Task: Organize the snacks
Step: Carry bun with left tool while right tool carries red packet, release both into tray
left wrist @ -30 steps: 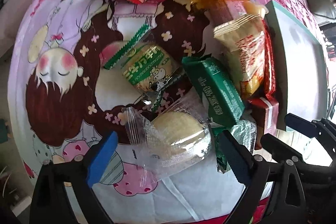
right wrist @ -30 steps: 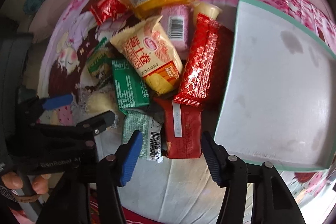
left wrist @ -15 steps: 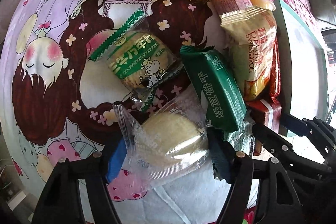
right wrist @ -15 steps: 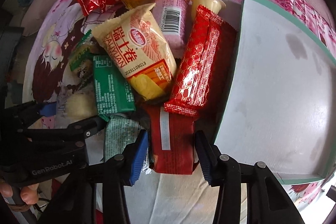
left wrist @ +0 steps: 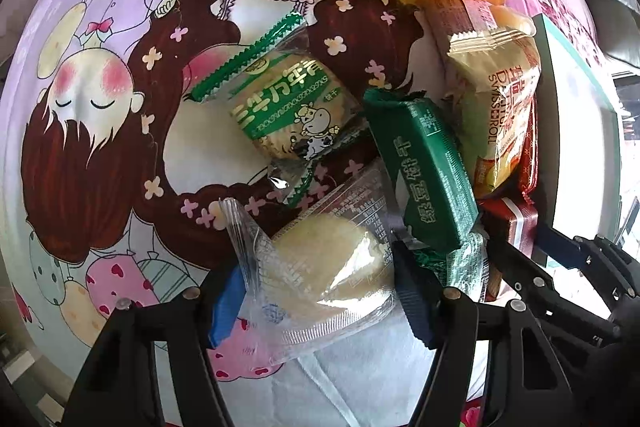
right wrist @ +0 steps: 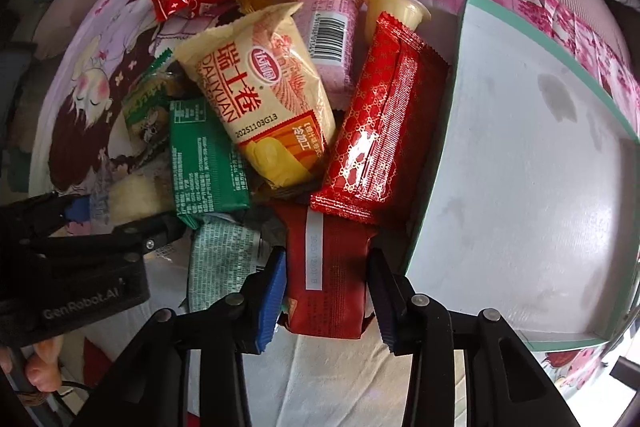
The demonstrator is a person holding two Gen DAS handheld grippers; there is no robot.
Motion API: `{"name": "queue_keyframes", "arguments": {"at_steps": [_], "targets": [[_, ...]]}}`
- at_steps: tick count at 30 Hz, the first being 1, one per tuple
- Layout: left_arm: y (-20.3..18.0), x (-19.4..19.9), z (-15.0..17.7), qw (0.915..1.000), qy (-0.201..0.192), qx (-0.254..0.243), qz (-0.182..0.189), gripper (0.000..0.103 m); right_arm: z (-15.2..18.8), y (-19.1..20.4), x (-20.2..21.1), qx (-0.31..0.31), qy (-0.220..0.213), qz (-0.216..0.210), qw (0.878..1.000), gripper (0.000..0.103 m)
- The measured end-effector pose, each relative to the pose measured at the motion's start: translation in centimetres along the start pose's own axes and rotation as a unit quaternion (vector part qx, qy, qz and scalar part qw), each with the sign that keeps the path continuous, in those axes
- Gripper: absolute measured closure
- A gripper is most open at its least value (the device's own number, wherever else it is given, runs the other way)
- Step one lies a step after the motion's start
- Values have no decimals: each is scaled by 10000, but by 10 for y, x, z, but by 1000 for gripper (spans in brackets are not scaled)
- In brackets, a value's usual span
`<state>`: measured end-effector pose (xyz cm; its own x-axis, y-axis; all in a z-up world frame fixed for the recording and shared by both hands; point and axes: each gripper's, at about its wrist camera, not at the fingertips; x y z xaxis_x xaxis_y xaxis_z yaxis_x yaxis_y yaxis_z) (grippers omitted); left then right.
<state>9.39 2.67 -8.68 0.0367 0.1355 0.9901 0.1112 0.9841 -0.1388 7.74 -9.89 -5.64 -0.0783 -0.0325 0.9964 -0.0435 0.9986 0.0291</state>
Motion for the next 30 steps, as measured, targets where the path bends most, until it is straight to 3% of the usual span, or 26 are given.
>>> {"name": "queue_keyframes", "arguments": {"at_steps": [7, 19, 23, 30], "targets": [[7, 17, 10, 9999, -119, 68, -3, 35, 2, 9, 0, 20, -111, 65, 9999, 61], [30, 61, 35, 9969, -725, 224, 192, 36, 18, 10, 39, -73, -407, -502, 9979, 61], [15, 81, 34, 9952, -952, 58, 237, 36, 9, -11, 55, -148, -548, -551, 9969, 61], [-65, 106, -10, 9928, -963, -424, 578, 36, -3, -83, 80, -678, -724, -308, 9946, 61]]}}
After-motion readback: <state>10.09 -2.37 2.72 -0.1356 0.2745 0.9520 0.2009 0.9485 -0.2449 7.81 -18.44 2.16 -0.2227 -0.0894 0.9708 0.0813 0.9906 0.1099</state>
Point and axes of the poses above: each gripper's, at about its wrist camera, not at the fingertips, and x roughly against the way its jaws point, y to its left, z to its underside, and after that the axes turned 6 degrees about -x, right-handed
